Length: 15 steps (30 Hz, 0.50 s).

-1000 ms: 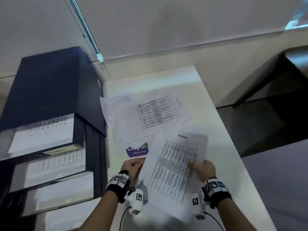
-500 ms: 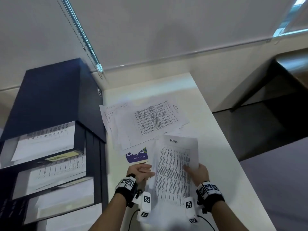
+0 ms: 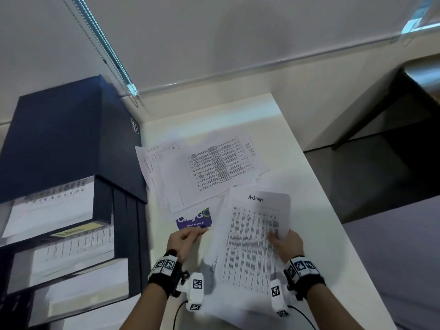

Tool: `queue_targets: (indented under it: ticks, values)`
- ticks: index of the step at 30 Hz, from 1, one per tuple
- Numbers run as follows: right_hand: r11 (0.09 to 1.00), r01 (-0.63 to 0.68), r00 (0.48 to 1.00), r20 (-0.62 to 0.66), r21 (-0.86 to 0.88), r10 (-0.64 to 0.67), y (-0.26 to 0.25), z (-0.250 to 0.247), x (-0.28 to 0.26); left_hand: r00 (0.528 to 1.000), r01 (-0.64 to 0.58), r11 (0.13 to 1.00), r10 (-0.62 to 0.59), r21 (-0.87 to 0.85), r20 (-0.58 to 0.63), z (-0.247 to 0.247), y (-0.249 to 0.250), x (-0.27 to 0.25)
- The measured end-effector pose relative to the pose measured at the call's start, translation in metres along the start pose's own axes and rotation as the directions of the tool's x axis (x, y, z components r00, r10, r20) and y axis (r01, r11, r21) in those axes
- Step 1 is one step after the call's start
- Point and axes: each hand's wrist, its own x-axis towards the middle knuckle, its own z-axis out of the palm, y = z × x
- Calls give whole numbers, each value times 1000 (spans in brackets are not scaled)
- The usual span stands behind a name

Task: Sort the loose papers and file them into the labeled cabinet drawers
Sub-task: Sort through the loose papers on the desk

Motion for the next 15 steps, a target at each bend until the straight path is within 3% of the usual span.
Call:
queue_targets:
  ticks: [2,6,11,15]
  values:
    - [1000,-21,1000,5,-4,21,-1,-5,4,999,26,999,-26,19,-33,1,0,7]
    - [987,-104,993,71,126,95,4,-11,12,994,99,983,-105,157,31,24,-8,15]
    - [960,-144,989,74,241,130,21,-15,21,994,56,900,-92,433,62,53,1,6]
    - [936,-166,986,85,312,146,21,-19,19,975,134,929,-186,344,125,59,10,0]
